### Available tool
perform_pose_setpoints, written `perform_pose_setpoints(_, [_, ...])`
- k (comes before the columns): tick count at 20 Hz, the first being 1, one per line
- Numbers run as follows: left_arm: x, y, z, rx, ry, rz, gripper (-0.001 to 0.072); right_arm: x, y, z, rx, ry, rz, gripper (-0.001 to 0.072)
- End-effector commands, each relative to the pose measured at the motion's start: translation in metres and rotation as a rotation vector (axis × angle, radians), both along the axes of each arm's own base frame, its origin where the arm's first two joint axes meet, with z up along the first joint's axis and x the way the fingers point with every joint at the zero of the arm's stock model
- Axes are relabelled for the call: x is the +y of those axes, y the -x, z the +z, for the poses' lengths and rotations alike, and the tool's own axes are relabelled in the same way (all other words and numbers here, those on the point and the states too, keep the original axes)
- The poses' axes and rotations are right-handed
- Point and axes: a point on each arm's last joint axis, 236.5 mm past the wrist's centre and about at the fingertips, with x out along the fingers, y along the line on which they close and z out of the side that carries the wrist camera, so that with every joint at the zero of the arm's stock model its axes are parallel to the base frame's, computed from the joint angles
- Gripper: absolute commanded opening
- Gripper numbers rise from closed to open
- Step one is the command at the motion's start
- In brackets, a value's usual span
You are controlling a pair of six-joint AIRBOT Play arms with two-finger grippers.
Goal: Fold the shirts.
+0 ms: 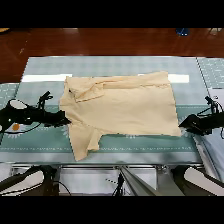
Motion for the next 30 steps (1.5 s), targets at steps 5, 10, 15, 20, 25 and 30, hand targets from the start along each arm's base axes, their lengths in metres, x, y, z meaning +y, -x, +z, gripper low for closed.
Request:
perform_pose_setpoints(5, [-0.001,0.0,0.001,-0.001,0.002,-0.005,0.0022,0.027,0.01,-0.022,0.106,-0.001,0.069,0.0524])
perform_pose_setpoints(10, [-0.001,0.001,0.001,0.0,0.005,-0.011,0.0022,0.039,0.0,-0.023,0.097,-0.061,0.007,0.0349])
perform_pose_setpoints(15, [-0.005,-0.021,0.018,-0.084,0.03,-0.021,0.0021,0.054,-0.014,-0.014,0.036,-0.136,-0.001,0.0057])
perform_pose_setpoints(20, [0.002,-0.092,0.119,-0.388,0.008,-0.028,0.002,0.083,-0.054,0.044,-0.188,-0.296,0.064,0.0026])
perform_pose_setpoints(25, [0.007,-0.117,0.385,-1.063,-0.137,-0.054,0.002,0.072,-0.142,0.266,-0.858,-0.159,0.093,0.0026])
perform_pose_setpoints(30, [0.0,0.01,0.634,-1.752,-0.321,0.035,0.002,0.059,-0.083,0.559,-1.633,0.291,-0.023,0.0026])
